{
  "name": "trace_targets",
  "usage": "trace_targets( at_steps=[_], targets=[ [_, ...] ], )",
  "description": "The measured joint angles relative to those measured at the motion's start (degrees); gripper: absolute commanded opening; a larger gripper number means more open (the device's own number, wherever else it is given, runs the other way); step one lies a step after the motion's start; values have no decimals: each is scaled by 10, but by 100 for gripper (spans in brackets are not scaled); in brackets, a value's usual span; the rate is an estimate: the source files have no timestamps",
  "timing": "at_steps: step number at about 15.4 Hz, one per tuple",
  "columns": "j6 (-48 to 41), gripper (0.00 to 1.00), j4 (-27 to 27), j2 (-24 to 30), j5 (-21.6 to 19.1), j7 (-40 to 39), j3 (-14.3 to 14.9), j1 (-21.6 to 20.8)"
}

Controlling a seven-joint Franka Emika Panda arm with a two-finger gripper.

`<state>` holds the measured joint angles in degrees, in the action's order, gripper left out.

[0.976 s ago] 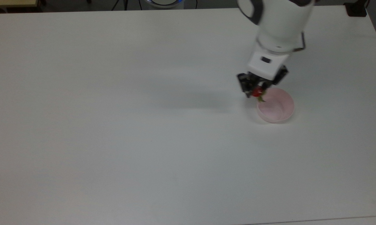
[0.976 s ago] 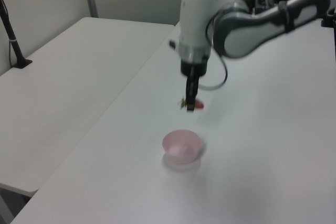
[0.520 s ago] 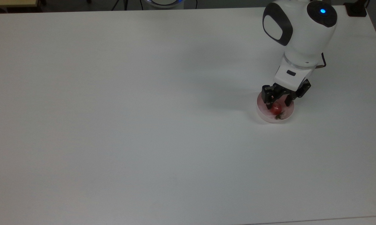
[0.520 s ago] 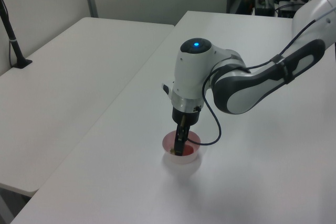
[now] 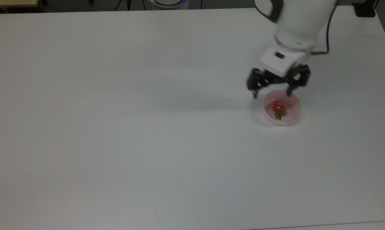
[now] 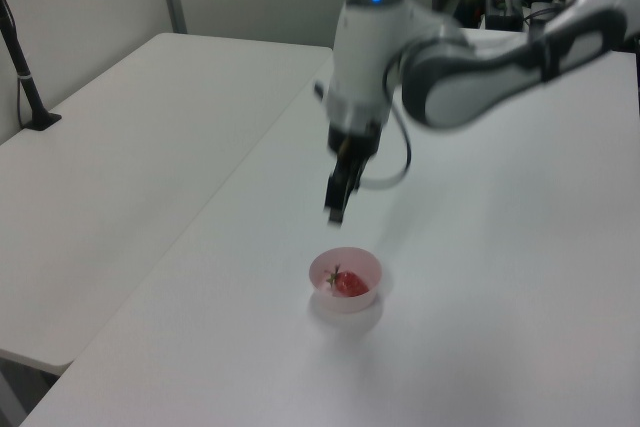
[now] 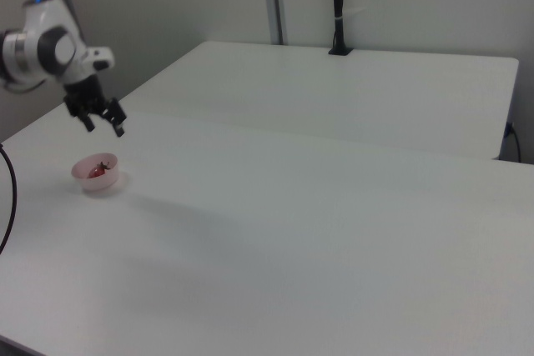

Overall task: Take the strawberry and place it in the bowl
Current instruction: 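Open the gripper to release the strawberry and raise it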

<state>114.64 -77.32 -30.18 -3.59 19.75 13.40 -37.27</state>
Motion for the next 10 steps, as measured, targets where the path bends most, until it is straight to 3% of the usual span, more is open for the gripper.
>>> trace_targets(
  at_steps=[3,5,8,10],
  targets=[
    [-141,100,-21,107,31,-9,-2,93],
    [-162,100,-60,164,55,-65,-3,149],
    [-172,100,-123,229,61,-127,-4,227],
    [-172,100,-147,255,61,-138,-5,257]
  ],
)
